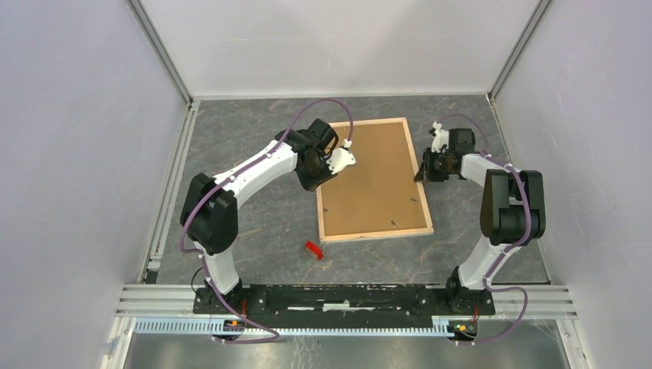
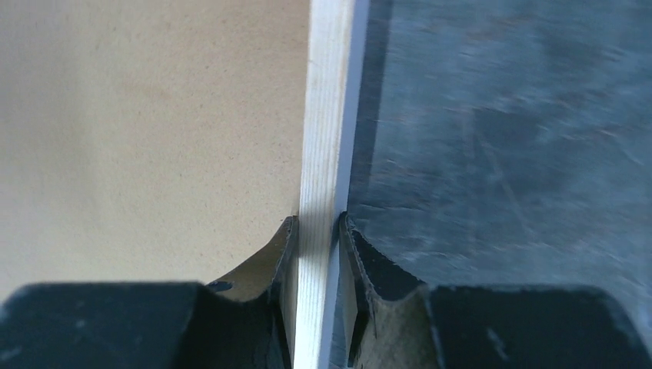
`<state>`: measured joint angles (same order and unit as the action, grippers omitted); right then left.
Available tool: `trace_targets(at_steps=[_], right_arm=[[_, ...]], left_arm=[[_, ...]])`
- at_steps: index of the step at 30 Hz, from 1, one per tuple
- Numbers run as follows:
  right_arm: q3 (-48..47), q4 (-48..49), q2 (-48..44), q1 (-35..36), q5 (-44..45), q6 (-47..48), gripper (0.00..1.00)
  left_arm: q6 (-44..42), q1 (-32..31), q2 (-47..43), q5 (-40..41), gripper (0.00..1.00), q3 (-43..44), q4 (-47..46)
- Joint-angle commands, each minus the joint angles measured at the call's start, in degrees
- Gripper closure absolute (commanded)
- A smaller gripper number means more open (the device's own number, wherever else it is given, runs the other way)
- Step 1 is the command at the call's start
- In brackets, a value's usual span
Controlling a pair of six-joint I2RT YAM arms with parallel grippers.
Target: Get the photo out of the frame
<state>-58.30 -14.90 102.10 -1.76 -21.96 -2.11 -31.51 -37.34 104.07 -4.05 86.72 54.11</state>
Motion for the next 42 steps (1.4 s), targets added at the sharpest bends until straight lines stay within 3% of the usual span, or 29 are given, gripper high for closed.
trace_targets(at_steps=[1,9,19,22,26,42], right_arm=[[3.0,-3.1,0.0,-6.6,8.9,-3.0,1.00],[8.2,-0.2,-4.0,-8.2,5.1,-7.8,1.00],[11.4,5.1,-3.8,-8.0,-6.1,-14.1,1.00],[12.6,6.8,-4.6,-7.7,-8.5,-14.9,0.80],[14.2,8.6,-5.7,-7.6,-11.8,-15.9,0.65],[16.1,9.6,-6.4,-7.5,-13.8,-15.1,0.47]], left_arm=[[0.1,0.0,0.0,1.1,0.98,2.8,-0.9],[-0.2,-0.2,2.3,-3.0,0.98,8.0,0.6],[-1.1,-3.8,4.2,-4.6,0.98,9.3,1.7],[-1.1,-4.9,4.3,-4.3,0.98,8.7,2.0],[-0.8,-5.8,4.6,-4.2,0.98,8.3,1.9],[-0.5,-6.0,4.2,3.0,0.98,5.7,0.5]])
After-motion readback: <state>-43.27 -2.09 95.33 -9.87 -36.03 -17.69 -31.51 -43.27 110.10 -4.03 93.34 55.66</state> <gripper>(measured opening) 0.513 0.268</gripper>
